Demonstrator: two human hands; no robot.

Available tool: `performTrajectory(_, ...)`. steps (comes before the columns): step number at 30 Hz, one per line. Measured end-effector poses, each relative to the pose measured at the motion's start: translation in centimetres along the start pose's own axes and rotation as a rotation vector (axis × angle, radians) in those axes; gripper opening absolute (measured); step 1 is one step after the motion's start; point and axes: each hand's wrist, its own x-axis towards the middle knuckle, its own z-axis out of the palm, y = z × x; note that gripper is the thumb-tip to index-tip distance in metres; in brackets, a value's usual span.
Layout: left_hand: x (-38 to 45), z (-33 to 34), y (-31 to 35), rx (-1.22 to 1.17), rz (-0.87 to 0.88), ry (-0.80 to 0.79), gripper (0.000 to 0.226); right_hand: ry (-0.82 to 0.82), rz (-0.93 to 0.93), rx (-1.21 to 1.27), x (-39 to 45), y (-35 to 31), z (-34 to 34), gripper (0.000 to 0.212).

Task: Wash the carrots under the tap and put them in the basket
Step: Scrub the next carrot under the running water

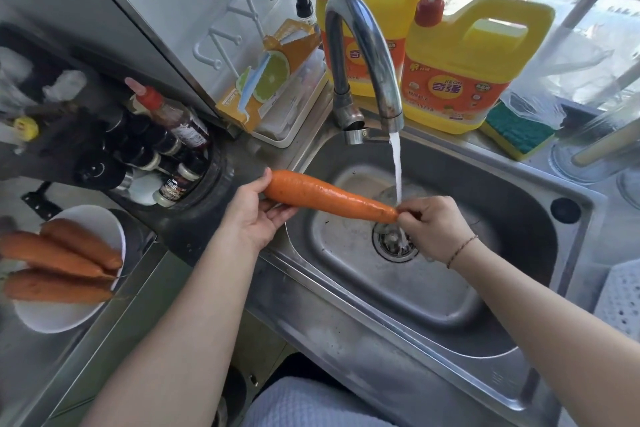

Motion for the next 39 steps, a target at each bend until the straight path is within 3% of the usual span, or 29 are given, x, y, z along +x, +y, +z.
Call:
performTrajectory(5,-0.1,-0.6,-0.1,-0.038,-0.016,0.002,0.038,-0.041,0.002,0.218,-1.0,1.5,0.5,0.022)
performTrajectory(11,-0.1,-0.5,-0.5,-0.031,-0.014,-0.005,0.042,-0.034,0.098,0.22,-0.6,0.6,0.8,0.031)
performTrajectory(13,-0.1,-0.4,-0.5,-0.019,-0.004,-0.009,0.042,-0.063,0.115,0.148,-0.2,0.3,0.6,0.029)
performTrajectory(18,-0.2,0.5,-0.6,0.001,0.033,-0.007,0.03,-0.186,0.031,-0.302,1.1,-1.0,-0.4,0.025)
performTrajectory(23,0.0,0.6,-0.3,-0.035,0.029,0.027,0.039,-0.113,0.017,-0.355,1.9,-1.6,-0.7,0.031)
performTrajectory(25,0.1,0.6,-0.3,-0.062,0.008,0.021,0.035,-0.048,0.053,-0.235,2.0,-1.5,-0.8,0.036)
performTrajectory(29,-0.2,1.0,-0.7,-0.127,-0.027,0.009,0.029,0.056,0.23,0.386,1.4,-0.9,-0.5,0.034)
performTrajectory(33,-0.2,1.0,-1.0,-0.121,-0.034,0.021,0.03,0.128,0.254,0.323,0.7,-0.4,-0.2,0.056)
performTrajectory(37,-0.3,0.9,-1.1,-0.109,-0.044,0.023,0.036,0.043,0.202,0.438,1.0,-0.5,0.6,0.017)
performTrajectory(39,-0.3,0.9,-1.2,-0.104,-0.045,0.02,0.041,0.011,0.145,0.389,1.2,-0.3,1.1,0.01)
